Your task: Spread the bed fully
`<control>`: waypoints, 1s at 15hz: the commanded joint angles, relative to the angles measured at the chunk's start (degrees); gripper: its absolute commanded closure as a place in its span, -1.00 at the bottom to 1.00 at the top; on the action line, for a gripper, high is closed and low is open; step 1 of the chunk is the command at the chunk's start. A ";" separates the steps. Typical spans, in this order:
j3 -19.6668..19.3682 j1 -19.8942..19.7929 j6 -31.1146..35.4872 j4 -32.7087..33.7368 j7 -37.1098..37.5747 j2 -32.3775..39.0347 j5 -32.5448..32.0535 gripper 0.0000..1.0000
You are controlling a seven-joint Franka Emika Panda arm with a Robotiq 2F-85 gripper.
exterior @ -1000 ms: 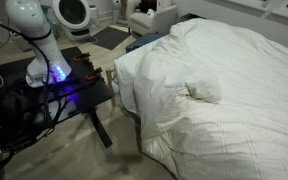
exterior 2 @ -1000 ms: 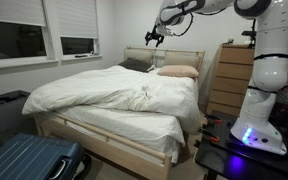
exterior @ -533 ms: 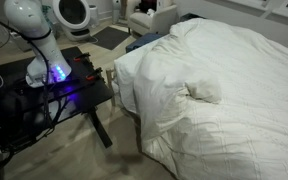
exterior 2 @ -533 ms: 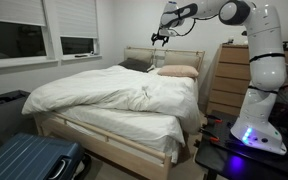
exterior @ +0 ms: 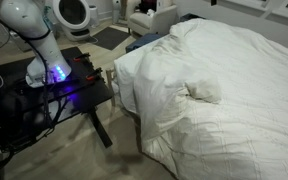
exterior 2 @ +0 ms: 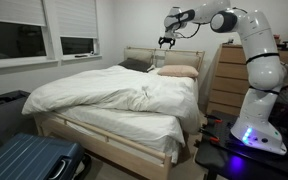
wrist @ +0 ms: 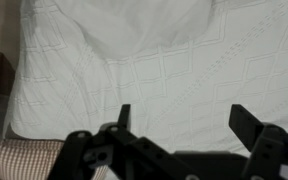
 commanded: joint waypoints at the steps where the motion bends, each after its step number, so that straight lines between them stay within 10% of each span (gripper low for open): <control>1: -0.34 -2.54 -4.15 5.04 -1.30 3.76 1.67 -1.00; 15: -0.22 -8.81 4.42 -1.91 -0.72 7.96 0.78 -1.00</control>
